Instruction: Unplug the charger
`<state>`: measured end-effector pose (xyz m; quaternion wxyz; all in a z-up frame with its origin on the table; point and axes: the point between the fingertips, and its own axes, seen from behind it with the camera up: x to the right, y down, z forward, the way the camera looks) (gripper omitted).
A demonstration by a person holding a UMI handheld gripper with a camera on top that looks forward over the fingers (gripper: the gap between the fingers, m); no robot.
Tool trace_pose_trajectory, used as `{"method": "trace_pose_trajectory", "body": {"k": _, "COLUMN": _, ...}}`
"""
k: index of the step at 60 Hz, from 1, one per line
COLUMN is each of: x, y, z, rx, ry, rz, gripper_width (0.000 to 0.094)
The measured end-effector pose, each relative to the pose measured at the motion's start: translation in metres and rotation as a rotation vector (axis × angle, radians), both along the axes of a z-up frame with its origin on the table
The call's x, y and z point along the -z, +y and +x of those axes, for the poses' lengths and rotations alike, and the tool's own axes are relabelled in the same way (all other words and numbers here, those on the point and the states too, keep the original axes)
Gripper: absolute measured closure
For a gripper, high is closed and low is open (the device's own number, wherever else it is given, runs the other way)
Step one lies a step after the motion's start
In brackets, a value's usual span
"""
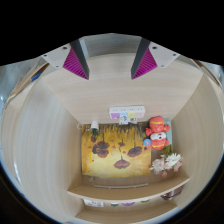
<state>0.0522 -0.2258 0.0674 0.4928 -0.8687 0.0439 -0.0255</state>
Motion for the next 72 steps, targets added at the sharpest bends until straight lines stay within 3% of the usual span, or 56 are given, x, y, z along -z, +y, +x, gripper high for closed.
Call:
{"method": "trace_pose_trajectory", "body": {"k": 18, "x": 0.025, "y": 0.182, "z": -0.046, "rx": -0.070, "ry": -0.025, "rz": -0.001, "gripper_width": 0.0085}}
{"method": "trace_pose_trajectory", "body": {"k": 29, "x": 0.025, "y": 0.276, "z": -0.037, "rx": -0.006, "ry": -0.041, "rz": 0.012, "gripper_width": 0.0112}}
{"method": "trace_pose_trajectory", "body": {"k": 32, "x": 0.025, "y": 0.294, "z": -0.032, "rx": 0.008, "ry": -0.049, "rz": 0.028, "gripper_width": 0.0199}}
{"method": "trace_pose_trajectory", "body": {"k": 39, "x": 0.039, "y": 0.311, "z": -0.029, "rx": 0.003, "ry": -0.052, "rz": -0.006, "gripper_width": 0.0561}}
{"method": "trace_pose_trajectory", "body": {"k": 53, "x": 0.038, "y": 0.312, "z": -0.032, "rx": -0.013, "ry": -0.009, "rz": 0.018, "gripper_width": 0.0712}}
{"method": "trace_pose_trajectory", "body": {"k": 62, "x": 0.030, "y": 0.317, "z": -0.033, "rx": -0.055, "ry": 0.029, "rz": -0.077, "gripper_width": 0.0784}}
{"method": "trace_pose_trajectory", "body": {"k": 63, "x": 0.013, "y": 0.319, "z": -0.033, "rx": -0.056, "ry": 0.063, "rz": -0.066, "gripper_width": 0.0785}}
{"method": "trace_pose_trajectory", "body": {"k": 69, "x": -0.153, "y": 0.347, "z": 0.017, "rx": -0.022, "ry": 0.029, "rz": 0.268, "gripper_width": 0.0787}}
{"method": "trace_pose_trajectory", "body": {"k": 72, "x": -0.196, "y": 0.349, "z": 0.041, "rx": -0.015, "ry": 0.038, "rz": 0.332, "gripper_width": 0.0788}}
